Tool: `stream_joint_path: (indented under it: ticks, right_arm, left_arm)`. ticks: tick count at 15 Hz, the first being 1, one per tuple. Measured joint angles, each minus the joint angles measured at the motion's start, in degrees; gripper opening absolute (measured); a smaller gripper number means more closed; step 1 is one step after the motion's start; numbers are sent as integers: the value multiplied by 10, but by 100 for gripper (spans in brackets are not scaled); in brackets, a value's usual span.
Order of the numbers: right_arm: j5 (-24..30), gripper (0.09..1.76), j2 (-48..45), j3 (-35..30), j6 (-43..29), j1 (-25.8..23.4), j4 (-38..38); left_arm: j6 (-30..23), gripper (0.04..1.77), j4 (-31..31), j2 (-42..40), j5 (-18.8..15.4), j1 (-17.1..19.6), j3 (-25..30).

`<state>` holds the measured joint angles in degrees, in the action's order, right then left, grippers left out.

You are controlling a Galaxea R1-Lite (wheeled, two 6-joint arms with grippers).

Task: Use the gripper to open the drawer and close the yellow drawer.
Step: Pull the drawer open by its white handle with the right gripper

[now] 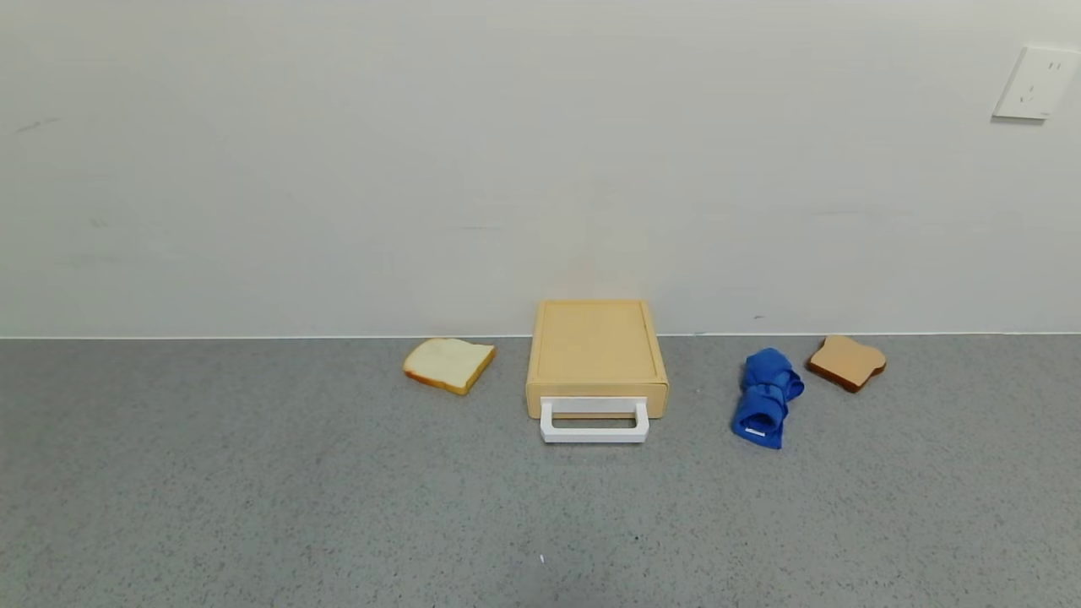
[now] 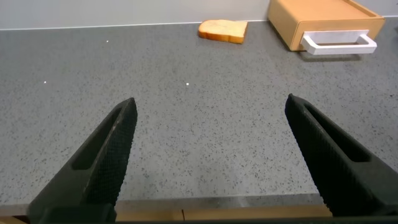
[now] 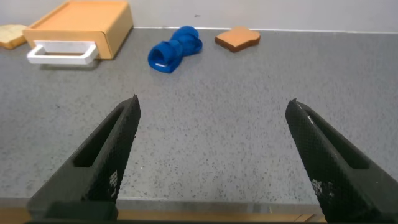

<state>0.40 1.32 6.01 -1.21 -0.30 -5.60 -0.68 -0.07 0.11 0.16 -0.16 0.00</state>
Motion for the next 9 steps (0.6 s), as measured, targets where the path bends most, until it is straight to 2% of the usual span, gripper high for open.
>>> stream_joint_path:
  ticks: [4, 9]
  right_arm:
    - [34, 171, 111, 123, 9, -5, -51]
    - [66, 171, 360, 299, -15, 8, -65]
  left_arm:
    - [0, 172, 0, 0, 0, 0, 0]
    - [0, 172, 0, 0, 0, 0, 0]
